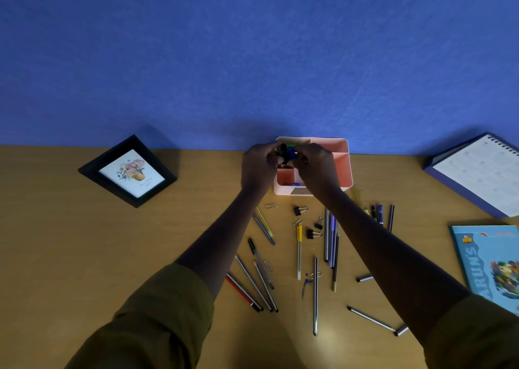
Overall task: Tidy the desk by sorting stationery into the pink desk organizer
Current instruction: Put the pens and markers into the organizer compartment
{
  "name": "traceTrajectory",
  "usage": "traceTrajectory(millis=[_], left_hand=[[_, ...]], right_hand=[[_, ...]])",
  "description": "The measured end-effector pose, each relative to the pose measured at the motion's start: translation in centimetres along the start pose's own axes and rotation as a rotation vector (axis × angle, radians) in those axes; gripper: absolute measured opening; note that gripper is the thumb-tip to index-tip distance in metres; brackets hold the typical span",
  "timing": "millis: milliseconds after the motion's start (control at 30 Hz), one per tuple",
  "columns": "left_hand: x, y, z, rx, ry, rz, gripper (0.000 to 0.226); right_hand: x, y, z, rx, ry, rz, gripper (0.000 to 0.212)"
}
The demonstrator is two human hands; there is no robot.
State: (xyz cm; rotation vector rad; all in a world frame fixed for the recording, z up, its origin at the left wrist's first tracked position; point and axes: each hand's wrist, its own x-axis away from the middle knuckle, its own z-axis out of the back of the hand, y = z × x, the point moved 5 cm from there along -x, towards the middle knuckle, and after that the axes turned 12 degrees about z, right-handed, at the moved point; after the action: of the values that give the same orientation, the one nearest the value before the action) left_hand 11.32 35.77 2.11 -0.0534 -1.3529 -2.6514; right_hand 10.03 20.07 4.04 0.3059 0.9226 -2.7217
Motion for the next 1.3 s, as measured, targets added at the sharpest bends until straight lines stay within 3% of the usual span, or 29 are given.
traceTrajectory(millis=[400, 667, 800, 1000, 1167, 1300], left_hand=[[-0.1, -0.3, 0.0, 0.044, -0.007, 0.049, 0.029], [0.4, -1.4, 0.9, 0.054, 0.036, 0.093, 0.026], [0.9, -3.7, 2.2, 0.106, 0.036, 0.235, 0.038], [3.1, -7.5, 4.4, 0.097, 0.1, 0.333, 0.028], [4.7, -9.3, 4.6, 0.068, 0.097, 0.421, 0.023], [5.3, -10.0, 4.5, 0.075, 0.091, 0.466, 0.024]], right_hand=[[-0.8, 1.2, -0.7, 0.005, -0.085, -0.015, 0.029], [-0.5, 1.8, -0.1, 0.02, -0.101, -0.053, 0.039], [0.1, 2.4, 0.9, 0.006, -0.072, -0.093, 0.039], [3.5, 1.6, 2.8, -0.095, 0.04, -0.106, 0.029], [6.3, -0.2, 1.5, -0.146, -0.135, -0.071, 0.047], [5.8, -0.6, 1.3, -0.059, -0.101, -0.027, 0.027]])
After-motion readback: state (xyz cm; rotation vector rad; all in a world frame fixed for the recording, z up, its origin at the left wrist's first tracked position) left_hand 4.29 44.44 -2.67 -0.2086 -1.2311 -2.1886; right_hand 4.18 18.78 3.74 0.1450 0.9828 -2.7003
